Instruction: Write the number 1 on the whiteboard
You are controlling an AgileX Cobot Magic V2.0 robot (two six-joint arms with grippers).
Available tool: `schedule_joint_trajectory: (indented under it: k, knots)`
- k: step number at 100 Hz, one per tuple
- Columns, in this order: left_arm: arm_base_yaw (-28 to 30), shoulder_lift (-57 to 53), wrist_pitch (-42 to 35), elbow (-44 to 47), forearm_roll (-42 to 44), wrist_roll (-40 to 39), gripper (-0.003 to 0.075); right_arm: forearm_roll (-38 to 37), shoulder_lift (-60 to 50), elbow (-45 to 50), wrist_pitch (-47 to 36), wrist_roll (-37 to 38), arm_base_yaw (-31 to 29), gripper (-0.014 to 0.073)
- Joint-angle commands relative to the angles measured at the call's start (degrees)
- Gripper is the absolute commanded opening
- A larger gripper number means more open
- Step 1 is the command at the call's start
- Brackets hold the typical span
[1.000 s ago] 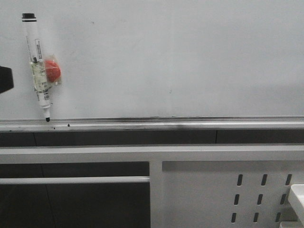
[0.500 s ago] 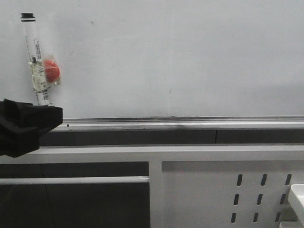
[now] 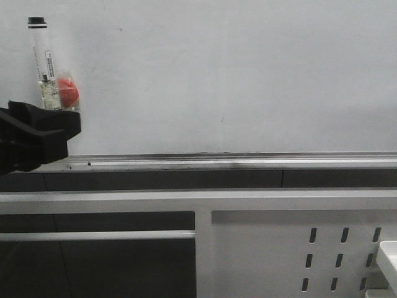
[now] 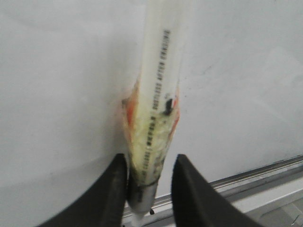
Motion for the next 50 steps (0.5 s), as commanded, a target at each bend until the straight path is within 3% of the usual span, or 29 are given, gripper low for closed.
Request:
schedule_joint_trajectory:
  k: [1,19,28,50]
  knots:
    - [-0.3,-1.1,-12.9,-1.0,-0.6,-0.1,-0.0016,1.0,0.8,-2.0,-4.1,-0.7,0.1,-0.0069]
    - [-0.3,-1.1,-12.9,-0.3,0.9,-0.1,-0.0020,1.0,1.1,-2.3,-1.5,-0.8,0.1,-0.0069]
    - [-0.3,-1.1,-12.7,0.1,5.4,-0.1,-0.0020,1.5,1.5,-3.8,1.5,-6.1,0.7,-0.0069]
    - [-0.3,-1.4,-11.4,-0.1,19.9,-0.1,-0.0020,1.4,5.5,-9.8,1.7,-15.2,14.9,-0.0046]
